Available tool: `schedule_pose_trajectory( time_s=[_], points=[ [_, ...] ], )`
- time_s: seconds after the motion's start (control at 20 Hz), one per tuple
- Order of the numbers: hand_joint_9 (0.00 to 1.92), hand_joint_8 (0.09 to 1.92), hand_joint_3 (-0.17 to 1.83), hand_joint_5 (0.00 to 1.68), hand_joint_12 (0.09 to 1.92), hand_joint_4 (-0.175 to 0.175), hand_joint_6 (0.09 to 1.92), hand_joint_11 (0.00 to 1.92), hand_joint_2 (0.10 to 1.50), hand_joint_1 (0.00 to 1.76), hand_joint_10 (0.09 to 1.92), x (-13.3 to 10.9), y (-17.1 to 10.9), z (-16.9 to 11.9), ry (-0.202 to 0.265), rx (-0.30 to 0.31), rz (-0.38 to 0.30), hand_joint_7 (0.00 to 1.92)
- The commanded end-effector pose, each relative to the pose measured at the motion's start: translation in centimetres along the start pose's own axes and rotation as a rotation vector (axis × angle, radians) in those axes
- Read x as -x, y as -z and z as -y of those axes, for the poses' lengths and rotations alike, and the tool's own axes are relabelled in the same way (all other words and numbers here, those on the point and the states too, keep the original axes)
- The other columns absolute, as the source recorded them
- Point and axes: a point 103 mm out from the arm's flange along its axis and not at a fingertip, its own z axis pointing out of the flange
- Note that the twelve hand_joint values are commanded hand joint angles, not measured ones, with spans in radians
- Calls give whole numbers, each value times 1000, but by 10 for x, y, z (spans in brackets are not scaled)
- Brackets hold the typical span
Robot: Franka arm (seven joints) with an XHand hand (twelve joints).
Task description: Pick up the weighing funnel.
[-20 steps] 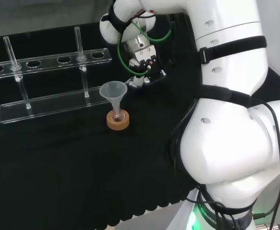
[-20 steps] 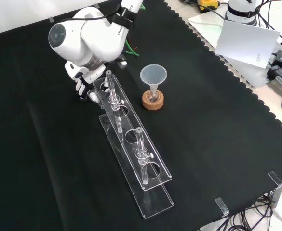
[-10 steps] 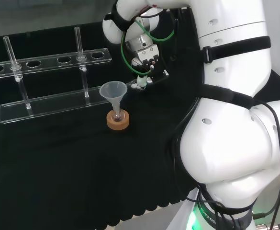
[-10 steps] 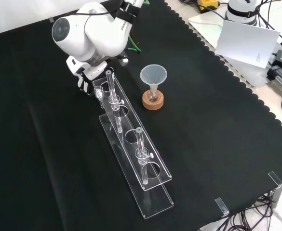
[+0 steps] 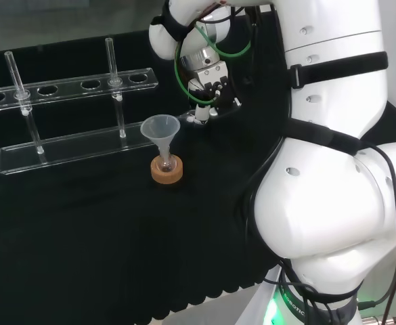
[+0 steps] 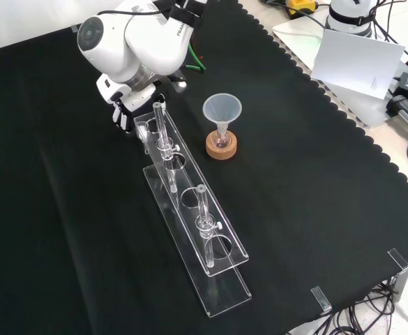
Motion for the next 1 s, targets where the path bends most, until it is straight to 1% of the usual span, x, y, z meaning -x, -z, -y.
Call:
schedule_pose_trajectory(
  time_s=[0.05, 0.3, 0.45, 0.6, 0.7, 0.75, 0.8, 0.85, 1.0],
  points=[
    [1066, 734, 447, 1271, 964, 175, 597, 960, 767, 1112, 342, 0, -4, -4, 2, -29, 1, 655],
    [1067, 734, 447, 1274, 962, 175, 592, 959, 766, 1113, 338, -1, -8, -6, 4, -41, -1, 656],
    [1065, 734, 435, 1271, 960, 175, 591, 960, 773, 1112, 330, 0, -10, -6, 11, -54, -23, 648],
    [1030, 748, 276, 1208, 990, 175, 659, 914, 872, 1090, 310, -1, -10, -6, 22, -62, -34, 585],
    [990, 751, 203, 1089, 1026, 71, 663, 853, 842, 997, 311, -2, -10, -5, 30, -71, -39, 544],
    [966, 752, 211, 1019, 1048, 35, 687, 822, 816, 963, 321, -2, -10, -5, 33, -76, -41, 523],
    [943, 756, 249, 963, 1064, 13, 715, 801, 785, 942, 342, -2, -10, -4, 34, -83, -43, 506],
    [919, 760, 301, 913, 1079, 0, 744, 780, 750, 925, 369, -2, -10, -4, 38, -88, -47, 490],
    [865, 768, 418, 806, 1127, -15, 800, 720, 675, 888, 433, -2, -12, -3, 45, -99, -55, 451]
  ],
)
